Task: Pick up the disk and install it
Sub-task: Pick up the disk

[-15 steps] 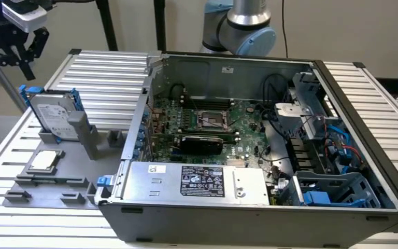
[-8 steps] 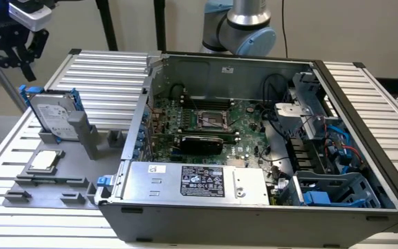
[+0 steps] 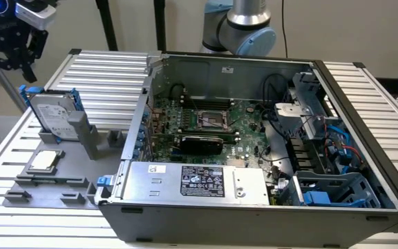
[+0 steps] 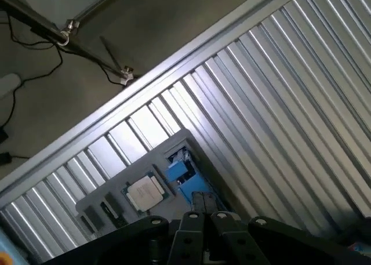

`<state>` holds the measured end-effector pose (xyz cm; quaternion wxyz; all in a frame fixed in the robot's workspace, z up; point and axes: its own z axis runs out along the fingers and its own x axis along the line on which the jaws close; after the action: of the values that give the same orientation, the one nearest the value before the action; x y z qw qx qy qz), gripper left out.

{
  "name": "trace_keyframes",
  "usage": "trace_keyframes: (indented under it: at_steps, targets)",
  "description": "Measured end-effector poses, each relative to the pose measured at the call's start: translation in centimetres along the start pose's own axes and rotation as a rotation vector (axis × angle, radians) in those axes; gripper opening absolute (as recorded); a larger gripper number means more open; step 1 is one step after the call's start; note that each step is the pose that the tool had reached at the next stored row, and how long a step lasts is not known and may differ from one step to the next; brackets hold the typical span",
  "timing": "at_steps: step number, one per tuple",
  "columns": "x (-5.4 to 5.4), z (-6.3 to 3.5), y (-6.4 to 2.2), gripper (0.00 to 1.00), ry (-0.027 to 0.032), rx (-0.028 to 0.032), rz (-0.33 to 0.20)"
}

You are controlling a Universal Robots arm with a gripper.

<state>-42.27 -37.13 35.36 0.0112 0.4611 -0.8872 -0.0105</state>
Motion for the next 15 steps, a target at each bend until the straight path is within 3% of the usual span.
trace_keyframes:
  at_steps: [15]
  targets:
    - [0.0,0.48,-0.01,0.0,0.008,0.0027,-0.273]
